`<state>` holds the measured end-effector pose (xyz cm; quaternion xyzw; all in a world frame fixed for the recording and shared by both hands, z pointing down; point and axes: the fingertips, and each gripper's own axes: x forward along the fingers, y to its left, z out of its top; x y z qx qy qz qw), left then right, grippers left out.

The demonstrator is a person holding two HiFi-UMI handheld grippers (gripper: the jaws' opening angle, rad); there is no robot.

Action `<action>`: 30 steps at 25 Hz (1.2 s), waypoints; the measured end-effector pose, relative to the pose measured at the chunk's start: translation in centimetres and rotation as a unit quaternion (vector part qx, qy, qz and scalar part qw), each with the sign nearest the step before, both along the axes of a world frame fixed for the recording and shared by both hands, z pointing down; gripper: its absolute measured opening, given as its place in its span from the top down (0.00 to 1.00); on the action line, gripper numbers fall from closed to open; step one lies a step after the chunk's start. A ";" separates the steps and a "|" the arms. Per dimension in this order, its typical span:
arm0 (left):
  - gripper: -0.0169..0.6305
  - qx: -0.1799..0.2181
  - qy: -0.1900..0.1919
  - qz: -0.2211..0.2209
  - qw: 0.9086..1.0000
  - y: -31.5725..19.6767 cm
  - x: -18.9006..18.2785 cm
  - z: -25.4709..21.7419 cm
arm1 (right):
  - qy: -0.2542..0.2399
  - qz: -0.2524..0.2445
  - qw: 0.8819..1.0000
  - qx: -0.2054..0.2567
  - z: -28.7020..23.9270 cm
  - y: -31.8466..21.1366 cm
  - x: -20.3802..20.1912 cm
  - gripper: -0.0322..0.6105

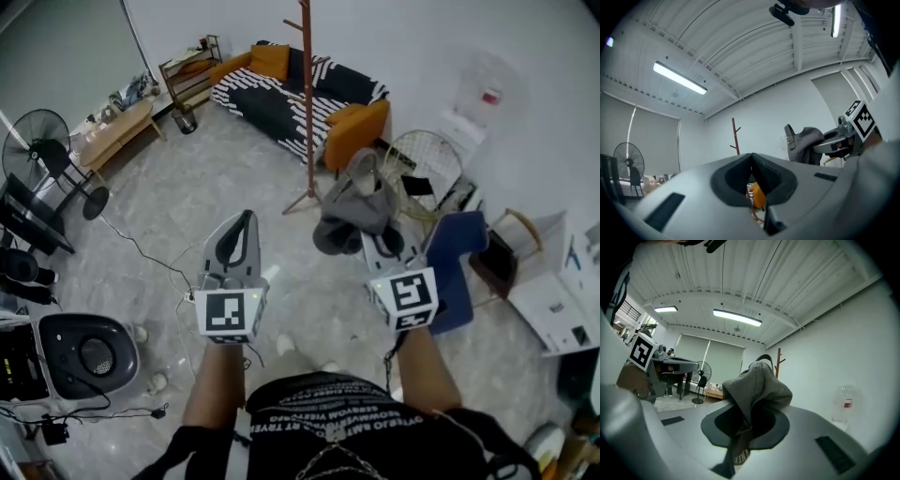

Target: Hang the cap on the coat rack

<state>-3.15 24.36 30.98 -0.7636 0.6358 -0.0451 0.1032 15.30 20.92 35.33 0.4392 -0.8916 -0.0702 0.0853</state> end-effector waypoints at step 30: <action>0.97 -0.016 -0.021 0.089 0.996 -17.3 -10.8 1.7 | 0.017 0.051 0.998 -0.011 1.1 -14.0 -12.2 0.92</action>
